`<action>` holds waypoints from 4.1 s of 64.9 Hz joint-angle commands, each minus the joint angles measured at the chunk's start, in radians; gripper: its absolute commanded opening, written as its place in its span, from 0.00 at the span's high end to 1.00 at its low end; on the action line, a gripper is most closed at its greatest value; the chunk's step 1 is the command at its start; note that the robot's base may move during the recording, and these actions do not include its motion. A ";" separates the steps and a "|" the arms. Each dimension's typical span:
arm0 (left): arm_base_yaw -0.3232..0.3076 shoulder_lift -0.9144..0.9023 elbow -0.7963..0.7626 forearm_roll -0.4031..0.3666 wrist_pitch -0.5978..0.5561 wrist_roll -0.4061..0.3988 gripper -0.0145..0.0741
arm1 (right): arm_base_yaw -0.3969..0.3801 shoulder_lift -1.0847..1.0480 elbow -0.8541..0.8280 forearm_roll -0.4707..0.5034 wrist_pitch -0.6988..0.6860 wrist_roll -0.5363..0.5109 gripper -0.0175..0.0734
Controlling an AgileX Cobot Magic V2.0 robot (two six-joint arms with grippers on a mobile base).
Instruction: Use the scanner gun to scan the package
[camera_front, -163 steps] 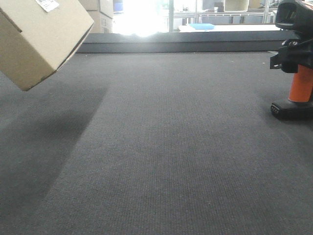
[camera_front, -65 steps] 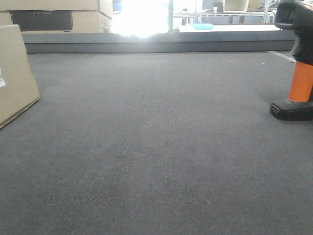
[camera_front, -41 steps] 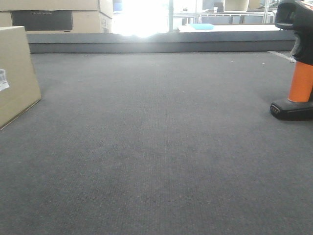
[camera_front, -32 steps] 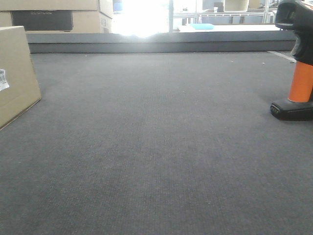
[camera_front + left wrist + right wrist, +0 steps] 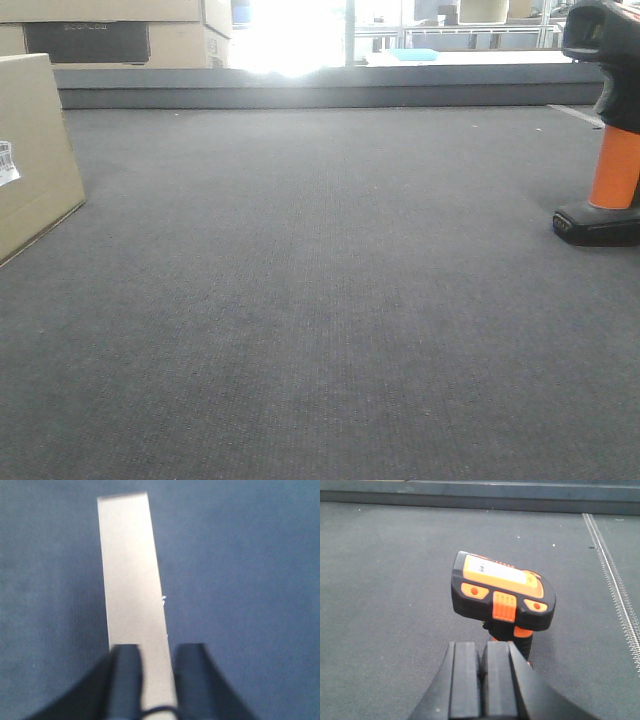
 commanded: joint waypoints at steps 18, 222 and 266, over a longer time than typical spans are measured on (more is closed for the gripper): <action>0.000 -0.401 0.479 -0.011 -0.478 -0.001 0.96 | 0.000 -0.228 0.131 -0.009 0.006 -0.005 0.98; -0.046 -1.218 1.395 0.184 -1.091 -0.260 0.96 | -0.002 -0.502 0.213 -0.007 0.035 -0.005 0.98; -0.046 -1.218 1.395 0.184 -1.091 -0.260 0.96 | -0.114 -0.717 0.500 -0.028 -0.099 0.049 0.98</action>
